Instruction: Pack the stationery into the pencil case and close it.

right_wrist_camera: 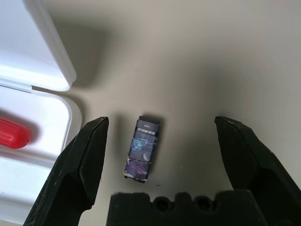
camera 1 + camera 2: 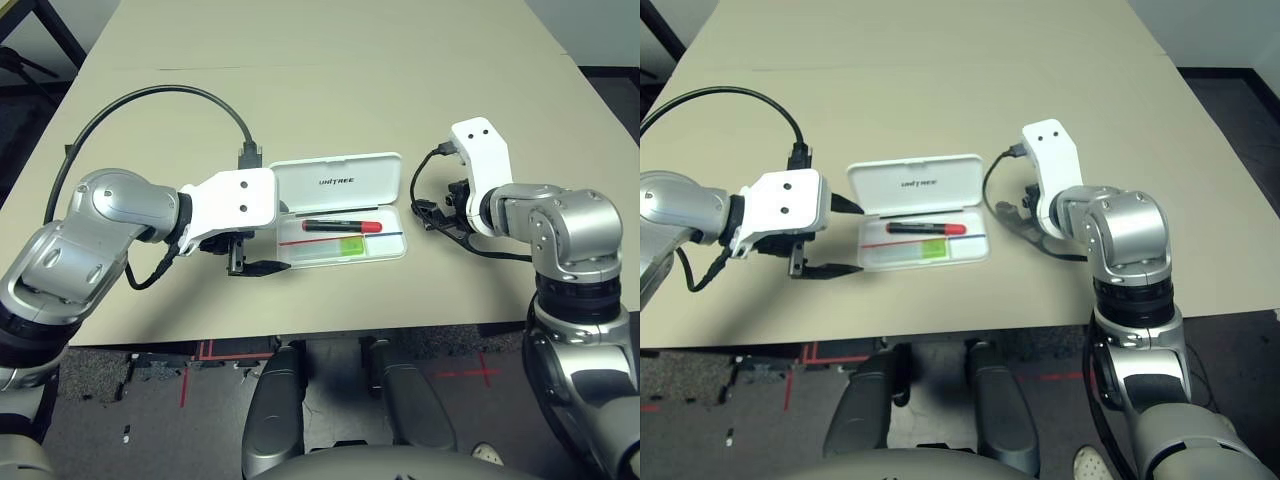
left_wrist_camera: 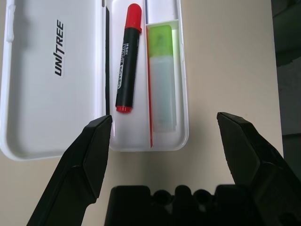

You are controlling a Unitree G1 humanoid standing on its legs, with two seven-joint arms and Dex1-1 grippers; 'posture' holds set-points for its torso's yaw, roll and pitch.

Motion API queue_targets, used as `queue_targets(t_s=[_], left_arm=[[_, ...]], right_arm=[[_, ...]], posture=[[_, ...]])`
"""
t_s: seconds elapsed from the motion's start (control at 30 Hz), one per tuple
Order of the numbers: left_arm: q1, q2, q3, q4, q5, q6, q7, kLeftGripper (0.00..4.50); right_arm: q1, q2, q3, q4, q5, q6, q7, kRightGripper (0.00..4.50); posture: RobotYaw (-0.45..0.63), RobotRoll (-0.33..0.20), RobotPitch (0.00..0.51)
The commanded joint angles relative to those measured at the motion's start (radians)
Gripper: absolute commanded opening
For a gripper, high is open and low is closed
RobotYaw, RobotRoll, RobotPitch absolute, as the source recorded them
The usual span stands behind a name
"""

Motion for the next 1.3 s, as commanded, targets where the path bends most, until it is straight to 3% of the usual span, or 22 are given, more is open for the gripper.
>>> queue_targets(t_s=[0.03, 0.47, 0.77, 0.9, 1.2, 1.3], left_arm=[[0.016, 0.01, 0.011, -0.03, -0.017, 0.016, 0.007, 4.48], [0.013, 0.0, 0.001, -0.048, -0.025, 0.037, 0.031, 4.48], [0.015, 0.0, -0.001, -0.052, -0.03, 0.043, 0.042, 4.48], [0.015, -0.001, -0.001, -0.053, -0.032, 0.045, 0.045, 4.5], [0.005, 0.01, -0.018, -0.045, -0.027, 0.02, 0.021, 4.5], [0.007, 0.012, -0.017, -0.046, -0.028, 0.019, 0.018, 4.5]], right_arm=[[0.029, 0.01, -0.002, -0.018, 0.011, 0.02, -0.04, 4.5], [0.078, 0.084, -0.004, -0.016, 0.06, 0.02, -0.145, 4.5], [0.107, 0.081, 0.0, -0.006, 0.079, 0.02, -0.179, 4.5], [0.109, 0.076, -0.002, -0.01, 0.09, 0.02, -0.186, 3.58], [0.095, 0.004, 0.016, 0.003, 0.153, 0.02, -0.169, 0.35], [0.076, -0.048, 0.03, 0.011, 0.19, 0.02, -0.141, 0.33]], posture=[[0.11, 0.0, 0.241], [0.12, 0.0, 0.235], [0.12, 0.0, 0.235], [0.12, 0.0, 0.234], [0.13, 0.0, 0.237], [0.13, 0.0, 0.237]])
